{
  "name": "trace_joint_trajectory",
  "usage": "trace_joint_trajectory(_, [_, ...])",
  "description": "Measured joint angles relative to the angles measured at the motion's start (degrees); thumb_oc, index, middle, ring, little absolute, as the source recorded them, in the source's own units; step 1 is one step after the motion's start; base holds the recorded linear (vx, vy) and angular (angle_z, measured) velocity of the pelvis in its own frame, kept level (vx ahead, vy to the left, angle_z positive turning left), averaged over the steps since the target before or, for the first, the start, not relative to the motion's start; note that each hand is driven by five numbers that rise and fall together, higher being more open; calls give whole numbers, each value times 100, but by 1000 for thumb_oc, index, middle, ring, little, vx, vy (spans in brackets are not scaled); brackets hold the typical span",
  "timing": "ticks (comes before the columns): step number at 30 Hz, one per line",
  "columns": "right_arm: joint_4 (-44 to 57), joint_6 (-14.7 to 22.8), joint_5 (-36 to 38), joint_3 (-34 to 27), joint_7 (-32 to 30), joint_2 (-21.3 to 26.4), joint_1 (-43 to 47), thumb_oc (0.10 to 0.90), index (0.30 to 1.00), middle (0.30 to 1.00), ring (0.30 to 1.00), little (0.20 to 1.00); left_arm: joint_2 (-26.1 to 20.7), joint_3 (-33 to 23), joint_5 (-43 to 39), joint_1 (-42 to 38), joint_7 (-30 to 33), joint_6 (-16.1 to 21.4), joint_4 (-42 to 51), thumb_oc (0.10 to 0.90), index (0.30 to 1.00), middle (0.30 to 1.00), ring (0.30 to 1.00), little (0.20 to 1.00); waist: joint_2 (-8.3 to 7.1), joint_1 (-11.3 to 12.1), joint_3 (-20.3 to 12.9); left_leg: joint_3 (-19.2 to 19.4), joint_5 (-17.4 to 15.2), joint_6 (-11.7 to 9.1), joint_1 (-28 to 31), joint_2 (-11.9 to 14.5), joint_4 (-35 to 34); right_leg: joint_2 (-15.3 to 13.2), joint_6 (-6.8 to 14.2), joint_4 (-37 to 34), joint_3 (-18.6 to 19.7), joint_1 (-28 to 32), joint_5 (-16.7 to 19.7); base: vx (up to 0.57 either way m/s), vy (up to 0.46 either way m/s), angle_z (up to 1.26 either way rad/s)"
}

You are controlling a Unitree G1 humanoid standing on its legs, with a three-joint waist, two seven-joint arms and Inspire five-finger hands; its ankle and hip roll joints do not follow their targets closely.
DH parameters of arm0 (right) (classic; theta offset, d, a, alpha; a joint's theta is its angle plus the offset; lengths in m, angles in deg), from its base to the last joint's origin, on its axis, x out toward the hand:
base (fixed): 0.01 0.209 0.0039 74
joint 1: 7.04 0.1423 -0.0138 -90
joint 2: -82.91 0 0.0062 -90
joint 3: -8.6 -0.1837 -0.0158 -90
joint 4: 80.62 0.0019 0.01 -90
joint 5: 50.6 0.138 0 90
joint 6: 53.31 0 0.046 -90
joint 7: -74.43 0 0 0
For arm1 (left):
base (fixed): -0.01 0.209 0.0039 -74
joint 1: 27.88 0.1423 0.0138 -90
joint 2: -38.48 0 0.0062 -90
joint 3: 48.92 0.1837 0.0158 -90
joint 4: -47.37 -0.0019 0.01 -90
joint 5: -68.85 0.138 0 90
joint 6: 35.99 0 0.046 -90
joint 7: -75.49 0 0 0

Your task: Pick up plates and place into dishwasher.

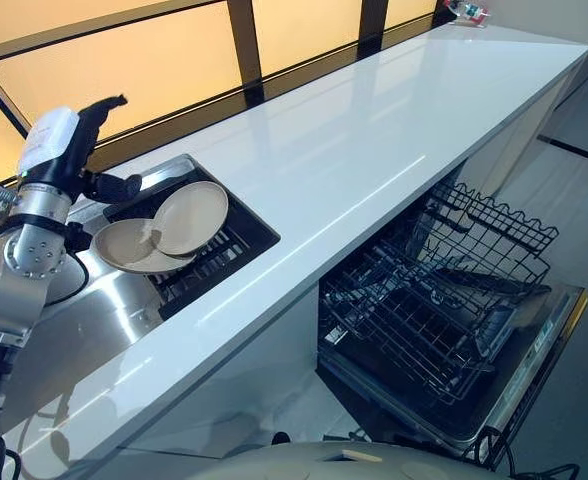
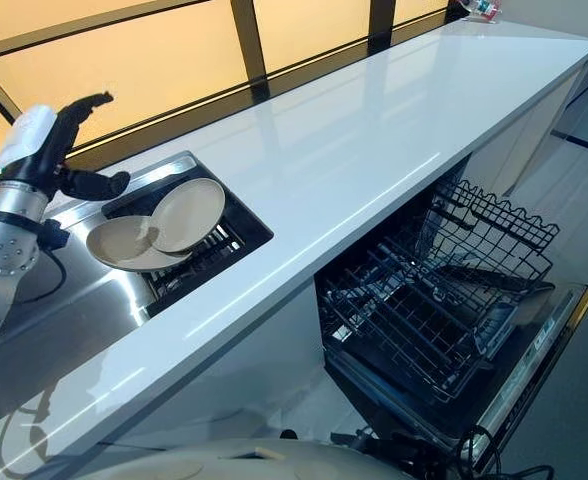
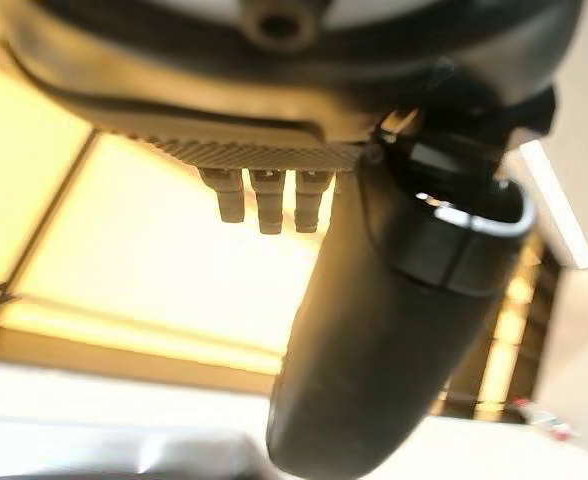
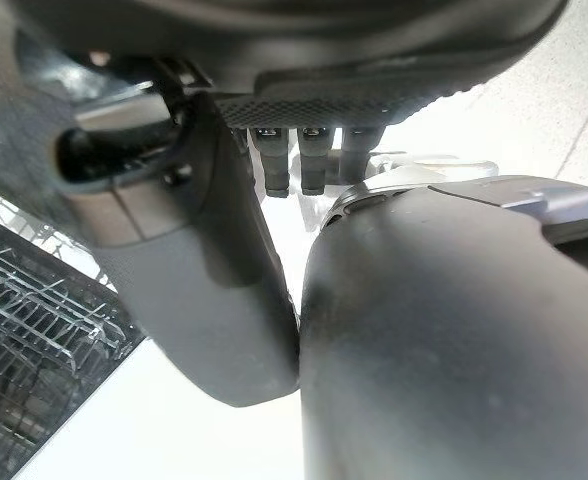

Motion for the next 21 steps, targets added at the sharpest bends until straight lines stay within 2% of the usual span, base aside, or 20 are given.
trace_joint_trajectory(5, [0,-15,-2,-21,-1,2,10,800,900,900,900,900,-10,17,-441,-46,-347,-209,-327,800,900,900,900,900,1,-38,0,12,6,9,1,-2,0,-3,0,0,6,-9,0,41,115,-1])
trace_joint_trajectory(13, [6,-73,-3,-185,-1,0,17,800,900,900,900,900,-97,141,-1262,-612,-706,-520,-1073,800,900,900,900,900,-12,-119,6,152,6,13,-18,8,0,4,3,13,169,-100,4,47,97,-9])
trace_joint_trajectory(21, [43,-79,9,-398,45,-44,29,800,900,900,900,900,-126,489,-1747,-1204,-931,-744,-1714,800,900,900,900,900,-105,-378,96,379,-43,19,59,13,-2,7,3,31,361,-113,11,47,72,-13])
